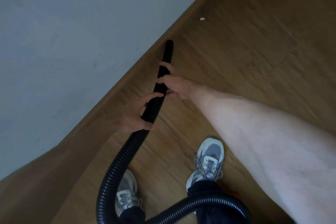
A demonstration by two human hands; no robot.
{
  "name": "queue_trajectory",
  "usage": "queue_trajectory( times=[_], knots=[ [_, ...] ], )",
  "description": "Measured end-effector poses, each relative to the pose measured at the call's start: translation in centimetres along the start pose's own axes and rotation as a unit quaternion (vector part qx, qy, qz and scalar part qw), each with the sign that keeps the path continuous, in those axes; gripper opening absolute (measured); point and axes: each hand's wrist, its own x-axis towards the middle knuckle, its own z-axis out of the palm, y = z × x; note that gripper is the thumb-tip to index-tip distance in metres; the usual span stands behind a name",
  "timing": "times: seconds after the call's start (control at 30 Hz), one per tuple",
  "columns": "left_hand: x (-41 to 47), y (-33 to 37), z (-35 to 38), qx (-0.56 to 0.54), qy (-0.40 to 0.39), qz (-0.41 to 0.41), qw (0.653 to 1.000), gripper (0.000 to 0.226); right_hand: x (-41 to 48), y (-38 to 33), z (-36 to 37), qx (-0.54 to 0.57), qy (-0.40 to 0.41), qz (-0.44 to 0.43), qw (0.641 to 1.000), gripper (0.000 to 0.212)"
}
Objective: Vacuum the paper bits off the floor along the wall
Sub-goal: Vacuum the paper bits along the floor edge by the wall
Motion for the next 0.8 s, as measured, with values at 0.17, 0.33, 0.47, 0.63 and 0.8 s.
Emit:
queue_trajectory(
  times=[0.17,0.33,0.47,0.63,0.8],
  knots=[
    [1.6,1.3,0.7,-0.004,-0.001,0.006,1.0,0.095,-0.1,-0.6,-2.0,-0.009,0.013,-0.006,1.0,0.068],
    [2.9,3.2,1.3,0.008,-0.012,-0.007,1.0,0.095,-0.3,-1.2,-4.2,-0.014,0.018,-0.004,1.0,0.068],
    [3.5,4.8,1.6,0.026,-0.025,-0.008,0.999,0.096,-0.8,-1.5,-5.9,-0.012,0.033,-0.004,0.999,0.067],
    [3.8,7.4,2.0,0.048,-0.043,-0.001,0.998,0.097,-1.7,-2.0,-8.4,-0.001,0.042,0.007,0.999,0.068],
    [3.9,9.9,1.2,0.1,-0.075,-0.006,0.992,0.096,-2.3,-2.3,-9.7,0.011,0.041,0.014,0.999,0.065]
  ],
)
